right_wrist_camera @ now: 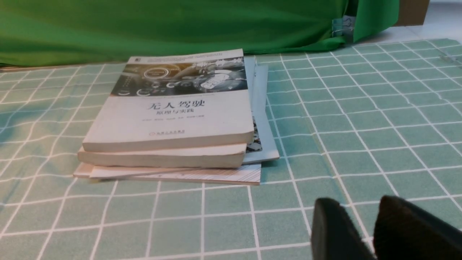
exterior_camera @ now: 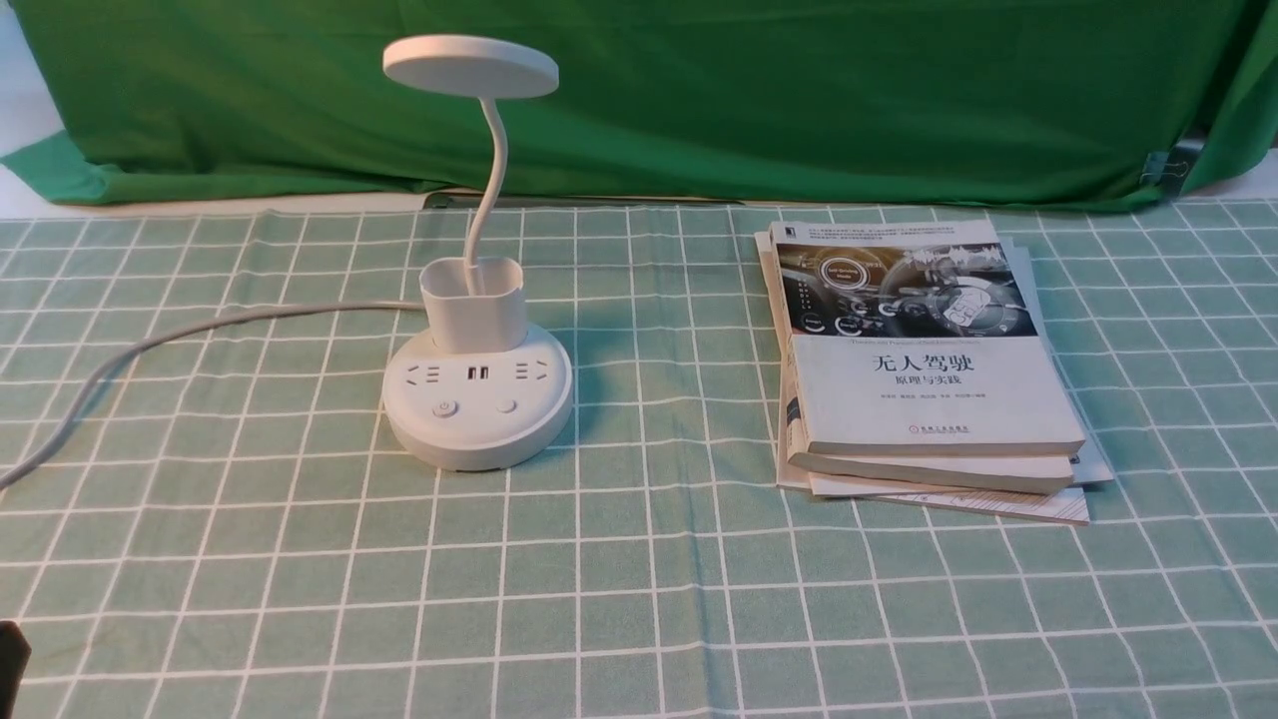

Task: Turn on the table lamp.
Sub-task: 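Press the power button on the lamp base to turn the lamp on with the left gripper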

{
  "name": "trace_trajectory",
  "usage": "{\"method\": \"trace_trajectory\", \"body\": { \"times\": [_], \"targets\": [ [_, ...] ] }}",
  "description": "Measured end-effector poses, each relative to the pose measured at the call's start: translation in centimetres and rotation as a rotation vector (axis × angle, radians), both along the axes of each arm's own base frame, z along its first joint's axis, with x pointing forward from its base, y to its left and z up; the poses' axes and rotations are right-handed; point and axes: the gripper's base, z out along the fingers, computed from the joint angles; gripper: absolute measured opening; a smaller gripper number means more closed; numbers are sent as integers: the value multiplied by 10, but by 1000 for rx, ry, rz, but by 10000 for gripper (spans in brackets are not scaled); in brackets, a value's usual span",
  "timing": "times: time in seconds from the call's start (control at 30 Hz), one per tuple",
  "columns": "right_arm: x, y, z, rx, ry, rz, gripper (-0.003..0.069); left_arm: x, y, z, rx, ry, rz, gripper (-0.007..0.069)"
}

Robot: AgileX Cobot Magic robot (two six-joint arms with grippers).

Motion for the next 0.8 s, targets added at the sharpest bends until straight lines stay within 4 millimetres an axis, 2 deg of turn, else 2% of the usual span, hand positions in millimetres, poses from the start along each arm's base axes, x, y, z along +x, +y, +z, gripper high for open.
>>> {"method": "trace_trajectory", "body": {
  "times": [0.27, 0.4, 0.6, 0.8],
  "targets": [
    [0, 0, 0, 0, 0, 0, 239, 1, 1, 4, 59, -48, 7, 4],
    [0, 0, 0, 0, 0, 0, 239, 0, 3, 22, 59, -247, 30, 4],
    [0, 0, 0, 0, 0, 0, 240, -13, 5, 61, 86, -699, 77, 4],
    [0, 0, 0, -1, 0, 0, 240, -25, 5, 76, 113, -912, 93, 4]
  ]
}}
